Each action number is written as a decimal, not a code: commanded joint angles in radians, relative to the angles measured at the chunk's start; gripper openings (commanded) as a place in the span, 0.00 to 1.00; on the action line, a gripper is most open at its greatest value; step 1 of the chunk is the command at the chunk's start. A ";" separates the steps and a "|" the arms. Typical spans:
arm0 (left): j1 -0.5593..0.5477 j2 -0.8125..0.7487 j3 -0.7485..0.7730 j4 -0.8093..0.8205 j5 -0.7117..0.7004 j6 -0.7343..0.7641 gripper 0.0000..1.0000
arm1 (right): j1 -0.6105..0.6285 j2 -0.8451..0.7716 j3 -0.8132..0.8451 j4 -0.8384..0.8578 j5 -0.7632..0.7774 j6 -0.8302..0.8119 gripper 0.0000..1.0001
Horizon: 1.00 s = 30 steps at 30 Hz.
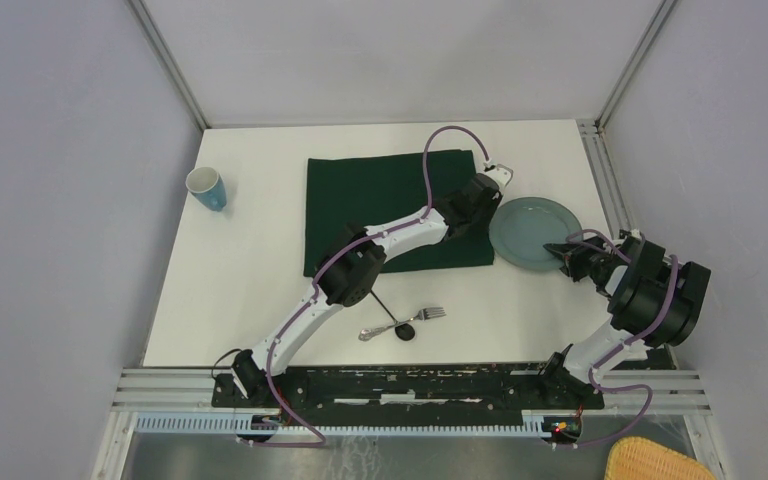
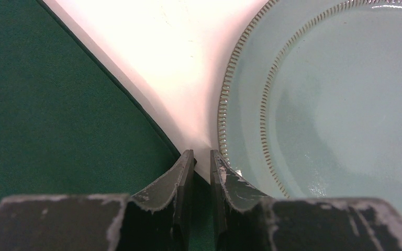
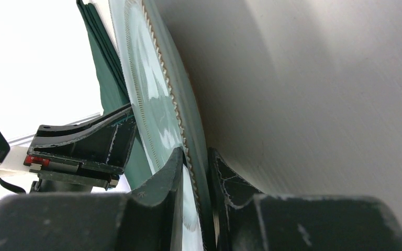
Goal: Set the dinner table for one person
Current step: Pick up the plate at the center of the board.
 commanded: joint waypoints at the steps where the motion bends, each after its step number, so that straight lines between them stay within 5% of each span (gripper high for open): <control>1: -0.017 0.022 0.041 0.010 0.048 0.032 0.26 | 0.026 0.009 -0.024 -0.062 0.022 -0.033 0.01; 15: -0.017 0.009 0.049 -0.012 0.040 0.037 0.27 | 0.028 -0.019 -0.061 0.247 -0.082 0.162 0.00; 30: -0.017 -0.017 0.055 -0.018 0.026 0.046 0.27 | 0.028 -0.084 -0.053 0.318 -0.114 0.241 0.00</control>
